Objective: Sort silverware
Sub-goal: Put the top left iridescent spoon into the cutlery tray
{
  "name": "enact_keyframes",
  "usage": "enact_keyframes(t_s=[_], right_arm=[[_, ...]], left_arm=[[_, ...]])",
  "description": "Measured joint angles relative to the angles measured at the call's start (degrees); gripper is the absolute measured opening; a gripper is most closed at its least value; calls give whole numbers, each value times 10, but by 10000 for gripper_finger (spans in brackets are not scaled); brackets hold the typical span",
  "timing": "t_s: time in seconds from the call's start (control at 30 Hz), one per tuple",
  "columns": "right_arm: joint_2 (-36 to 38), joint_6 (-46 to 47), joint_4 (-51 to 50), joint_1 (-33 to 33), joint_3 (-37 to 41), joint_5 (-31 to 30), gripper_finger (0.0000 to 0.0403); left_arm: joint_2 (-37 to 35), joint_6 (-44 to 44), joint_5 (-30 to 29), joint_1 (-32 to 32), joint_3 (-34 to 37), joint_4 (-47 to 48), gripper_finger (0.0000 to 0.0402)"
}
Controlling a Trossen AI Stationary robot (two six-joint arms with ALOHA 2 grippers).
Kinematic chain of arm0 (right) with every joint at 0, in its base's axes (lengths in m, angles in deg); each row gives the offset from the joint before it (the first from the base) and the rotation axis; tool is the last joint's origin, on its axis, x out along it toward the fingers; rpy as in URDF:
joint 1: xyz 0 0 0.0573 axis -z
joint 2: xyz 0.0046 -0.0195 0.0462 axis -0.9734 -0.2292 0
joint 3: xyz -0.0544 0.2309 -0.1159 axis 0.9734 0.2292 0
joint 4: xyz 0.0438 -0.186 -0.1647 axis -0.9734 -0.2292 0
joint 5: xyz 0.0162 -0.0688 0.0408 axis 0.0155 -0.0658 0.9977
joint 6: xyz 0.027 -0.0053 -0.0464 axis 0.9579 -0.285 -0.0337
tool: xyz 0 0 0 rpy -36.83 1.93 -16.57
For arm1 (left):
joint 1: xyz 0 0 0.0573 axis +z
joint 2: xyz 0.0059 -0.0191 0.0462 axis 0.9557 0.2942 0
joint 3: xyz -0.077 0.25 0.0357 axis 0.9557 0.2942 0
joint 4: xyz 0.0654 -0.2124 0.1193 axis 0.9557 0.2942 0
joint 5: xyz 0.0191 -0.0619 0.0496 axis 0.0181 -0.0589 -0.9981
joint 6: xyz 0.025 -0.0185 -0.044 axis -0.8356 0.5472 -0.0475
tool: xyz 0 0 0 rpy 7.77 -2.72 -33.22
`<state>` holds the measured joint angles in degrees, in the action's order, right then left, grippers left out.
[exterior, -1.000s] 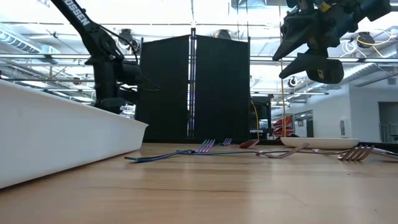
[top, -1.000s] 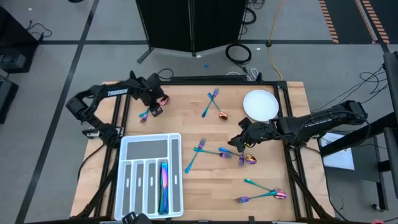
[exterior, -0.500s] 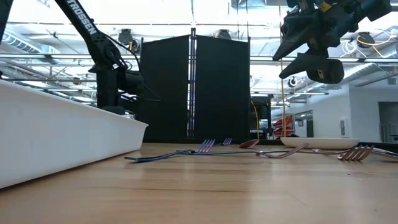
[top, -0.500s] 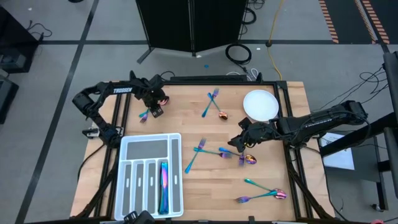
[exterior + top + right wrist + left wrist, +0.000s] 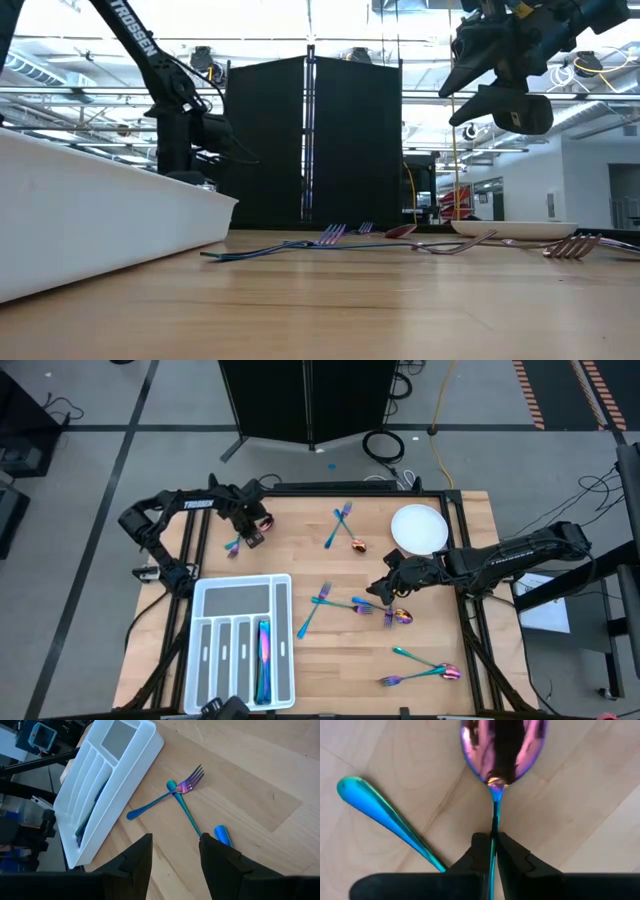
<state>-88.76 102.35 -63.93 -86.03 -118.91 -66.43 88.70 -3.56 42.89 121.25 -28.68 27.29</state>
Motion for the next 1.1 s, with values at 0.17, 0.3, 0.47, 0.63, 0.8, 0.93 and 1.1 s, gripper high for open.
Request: enact_keyframes(t_s=[0.17, 0.3, 0.47, 0.63, 0.8, 0.93, 1.1], right_arm=[[0, 0, 0, 0, 0, 2, 148], [0, -2, 0, 0, 0, 2, 148], [0, -2, 0, -6, 0, 1, 148], [0, -3, 3, -6, 0, 1, 148], [0, -23, 29, -6, 0, 1, 148], [0, -56, 33, -6, 0, 1, 148], [0, -99, 34, -6, 0, 0, 148]], left_arm=[[-6, 12, 32, 0, -36, -22, 26], [-23, 14, 67, 0, -51, -47, 26], [-58, 46, 142, 0, -56, -108, 26], [-101, 127, 180, 0, -57, -141, 26], [-145, 279, 193, -16, -57, -46, 26], [-187, 342, 193, -60, -56, 28, 26], [-253, 441, 155, -127, -56, 58, 26]])
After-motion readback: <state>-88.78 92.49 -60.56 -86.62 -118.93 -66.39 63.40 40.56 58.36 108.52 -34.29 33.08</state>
